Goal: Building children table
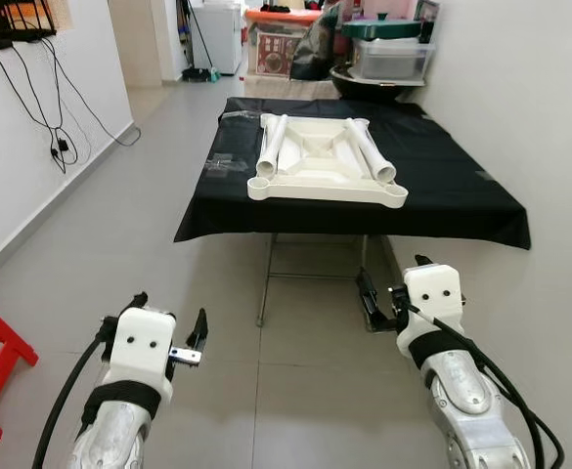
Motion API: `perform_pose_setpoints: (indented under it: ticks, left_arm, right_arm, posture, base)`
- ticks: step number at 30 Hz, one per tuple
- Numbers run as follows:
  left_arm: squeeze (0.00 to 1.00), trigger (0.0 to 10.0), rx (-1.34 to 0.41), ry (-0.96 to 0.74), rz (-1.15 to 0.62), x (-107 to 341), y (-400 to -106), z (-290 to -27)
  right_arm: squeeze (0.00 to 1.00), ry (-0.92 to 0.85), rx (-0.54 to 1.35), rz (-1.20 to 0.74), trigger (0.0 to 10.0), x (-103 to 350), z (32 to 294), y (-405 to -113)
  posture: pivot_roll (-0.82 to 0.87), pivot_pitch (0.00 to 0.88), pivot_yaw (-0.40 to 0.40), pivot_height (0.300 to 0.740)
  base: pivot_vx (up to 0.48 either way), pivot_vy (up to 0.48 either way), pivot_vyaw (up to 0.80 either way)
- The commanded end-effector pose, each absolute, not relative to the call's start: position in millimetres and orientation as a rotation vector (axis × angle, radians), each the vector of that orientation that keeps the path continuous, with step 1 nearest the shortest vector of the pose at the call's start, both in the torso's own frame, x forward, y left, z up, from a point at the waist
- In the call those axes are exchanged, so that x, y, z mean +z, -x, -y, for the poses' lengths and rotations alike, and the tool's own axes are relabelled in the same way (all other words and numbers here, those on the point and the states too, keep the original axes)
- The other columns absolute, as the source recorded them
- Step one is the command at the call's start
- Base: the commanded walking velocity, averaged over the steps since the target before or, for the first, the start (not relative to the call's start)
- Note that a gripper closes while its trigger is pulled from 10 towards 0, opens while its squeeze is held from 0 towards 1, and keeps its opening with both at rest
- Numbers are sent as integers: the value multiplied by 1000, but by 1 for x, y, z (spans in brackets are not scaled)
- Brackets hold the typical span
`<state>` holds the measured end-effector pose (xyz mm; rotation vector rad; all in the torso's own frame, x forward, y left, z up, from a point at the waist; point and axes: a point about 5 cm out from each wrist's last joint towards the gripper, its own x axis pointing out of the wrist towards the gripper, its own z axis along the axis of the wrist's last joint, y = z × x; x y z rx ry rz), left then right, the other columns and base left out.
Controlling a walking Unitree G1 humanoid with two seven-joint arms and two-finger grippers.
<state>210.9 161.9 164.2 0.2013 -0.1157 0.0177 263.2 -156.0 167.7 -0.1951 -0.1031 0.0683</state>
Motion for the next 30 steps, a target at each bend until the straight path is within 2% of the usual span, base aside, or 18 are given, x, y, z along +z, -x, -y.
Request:
perform_pose_setpoints:
  ticks: [1,18,30]
  left_arm:
    - [0,10000,3,-191,114,162,-214,-161]
    - [0,10000,-8,-196,152,166,-220,-161]
    - [0,10000,-18,-195,172,167,-226,-161]
  right_arm:
    - [0,193,39,81,10000,164,162,-265]
    - [0,166,-8,61,10000,163,169,-269]
    - [0,168,-23,56,10000,162,172,-273]
  posture:
    - [60,0,-67,740]
    - [62,0,-70,740]
    - [57,0,-67,740]
  base:
    - [319,0,0]
    - [371,0,0]
    - [321,0,-648]
